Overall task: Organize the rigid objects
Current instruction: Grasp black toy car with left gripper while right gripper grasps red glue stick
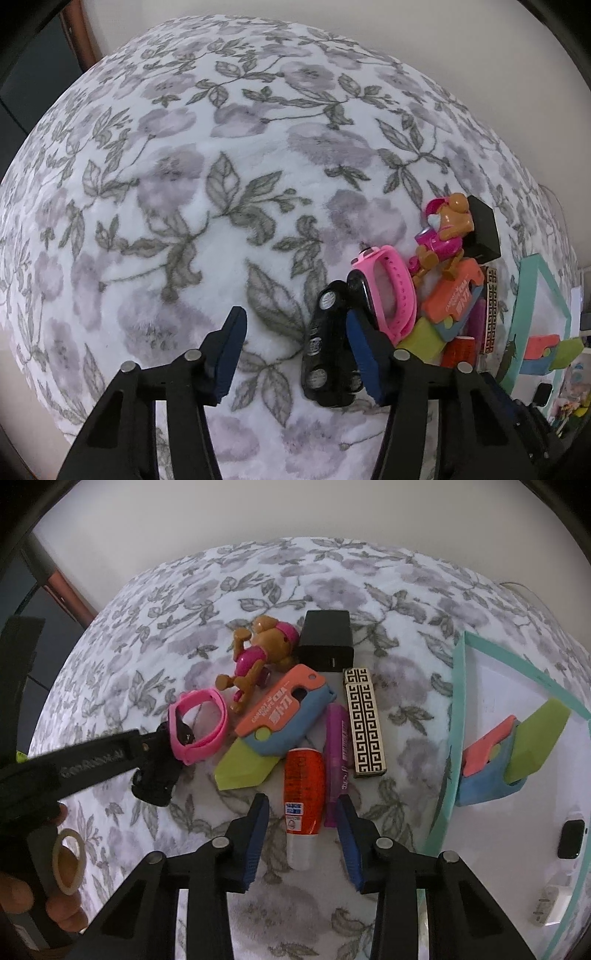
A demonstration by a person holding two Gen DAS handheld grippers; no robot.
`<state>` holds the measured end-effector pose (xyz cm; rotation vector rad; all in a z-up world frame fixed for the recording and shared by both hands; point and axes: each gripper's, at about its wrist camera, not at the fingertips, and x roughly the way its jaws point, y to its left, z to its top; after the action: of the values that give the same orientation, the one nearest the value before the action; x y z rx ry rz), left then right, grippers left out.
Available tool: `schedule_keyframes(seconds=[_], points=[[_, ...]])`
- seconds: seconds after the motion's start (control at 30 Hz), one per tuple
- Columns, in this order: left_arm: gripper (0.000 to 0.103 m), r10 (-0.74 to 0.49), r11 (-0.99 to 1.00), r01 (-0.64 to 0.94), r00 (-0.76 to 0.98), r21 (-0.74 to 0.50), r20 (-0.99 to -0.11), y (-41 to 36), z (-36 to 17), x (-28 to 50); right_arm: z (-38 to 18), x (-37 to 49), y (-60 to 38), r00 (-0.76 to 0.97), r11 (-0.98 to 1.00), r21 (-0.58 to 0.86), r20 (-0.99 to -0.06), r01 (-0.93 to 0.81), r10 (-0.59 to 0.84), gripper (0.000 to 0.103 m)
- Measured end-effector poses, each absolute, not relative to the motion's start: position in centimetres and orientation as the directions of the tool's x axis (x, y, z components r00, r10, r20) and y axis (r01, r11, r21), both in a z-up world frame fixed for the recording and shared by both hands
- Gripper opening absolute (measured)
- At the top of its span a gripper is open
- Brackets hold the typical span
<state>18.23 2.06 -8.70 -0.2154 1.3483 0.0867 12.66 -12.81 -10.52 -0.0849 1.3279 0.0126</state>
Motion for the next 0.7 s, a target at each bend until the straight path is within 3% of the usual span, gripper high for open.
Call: schedule_keyframes(seconds=[0.33, 0.7], points=[[0.039, -0.067, 0.986, -0.136, 0.225, -0.1, -0.972, 0.1, -8.7, 18.3, -10.7, 12.9, -11.0, 0.243, 0.991, -0.062, -0.969, -0.116, -0.032, 0.035], [0.037, -0.053, 0.993, -0.094, 0.207, -0.074, -0.977, -1.6, -9.0, 18.4, -12.5, 13.1, -12.3, 0.199, 0.996, -0.043, -0.98, -0.073, -0.028, 0.031]])
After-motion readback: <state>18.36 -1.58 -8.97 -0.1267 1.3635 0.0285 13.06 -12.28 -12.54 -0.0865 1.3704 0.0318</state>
